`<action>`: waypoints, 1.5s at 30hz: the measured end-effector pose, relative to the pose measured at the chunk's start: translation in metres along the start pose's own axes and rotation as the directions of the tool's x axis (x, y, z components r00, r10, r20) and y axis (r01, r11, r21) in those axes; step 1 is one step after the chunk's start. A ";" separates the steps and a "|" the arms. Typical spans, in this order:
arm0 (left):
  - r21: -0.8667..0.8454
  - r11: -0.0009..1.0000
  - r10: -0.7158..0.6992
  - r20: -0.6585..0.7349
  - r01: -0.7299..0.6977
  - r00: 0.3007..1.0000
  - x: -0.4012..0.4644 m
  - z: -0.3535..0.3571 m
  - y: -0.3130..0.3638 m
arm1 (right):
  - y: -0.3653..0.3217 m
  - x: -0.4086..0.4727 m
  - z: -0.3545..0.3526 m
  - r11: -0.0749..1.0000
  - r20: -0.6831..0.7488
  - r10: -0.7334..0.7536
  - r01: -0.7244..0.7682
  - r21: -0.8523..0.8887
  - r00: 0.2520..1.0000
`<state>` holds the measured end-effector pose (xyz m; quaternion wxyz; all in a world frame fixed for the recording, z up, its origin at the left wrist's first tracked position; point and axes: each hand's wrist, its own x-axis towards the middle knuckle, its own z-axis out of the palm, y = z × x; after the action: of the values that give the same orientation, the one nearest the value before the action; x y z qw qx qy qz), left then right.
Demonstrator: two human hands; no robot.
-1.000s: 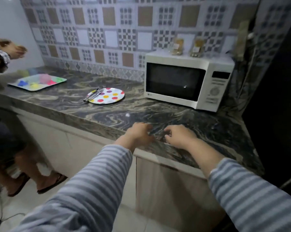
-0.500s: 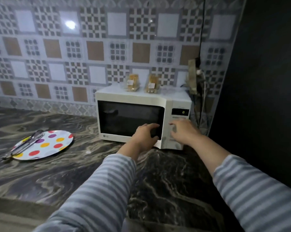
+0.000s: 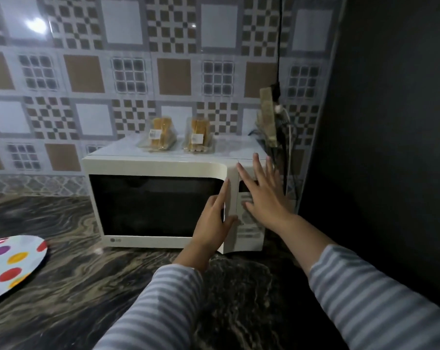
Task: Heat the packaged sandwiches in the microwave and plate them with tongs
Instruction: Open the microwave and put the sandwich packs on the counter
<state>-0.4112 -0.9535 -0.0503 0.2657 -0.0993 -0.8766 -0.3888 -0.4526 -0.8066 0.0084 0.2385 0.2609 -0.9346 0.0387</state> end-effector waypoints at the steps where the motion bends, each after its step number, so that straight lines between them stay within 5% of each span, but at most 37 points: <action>1: -0.010 1.000 0.009 -0.006 -0.009 1.000 0.004 0.002 -0.004 | 0.002 0.003 0.005 1.000 -0.010 -0.012 0.012 -0.023 1.000; 15: 0.042 0.995 0.088 -0.021 -0.087 0.996 0.017 0.020 -0.032 | 0.008 0.016 0.045 0.967 -0.195 -0.009 -0.041 -0.251 0.981; 30: 0.110 0.994 0.022 -0.098 -0.011 0.995 -0.005 0.020 -0.012 | 0.005 0.013 0.035 0.976 -0.114 0.013 -0.038 -0.216 0.993; 38: 0.079 0.995 0.048 0.062 -0.053 0.997 -0.018 -0.006 -0.009 | 0.001 0.003 0.011 0.995 0.008 0.009 -0.008 -0.099 1.000; 45: 0.544 0.839 0.197 -0.320 0.009 0.927 0.006 -0.067 0.009 | -0.003 0.000 -0.021 0.998 -0.005 -0.016 0.016 0.063 1.000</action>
<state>-0.3871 -0.9969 -0.0038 0.4590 0.0088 -0.8794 -0.1261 -0.4420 -0.8047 0.0270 0.2327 0.2756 -0.9303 0.0669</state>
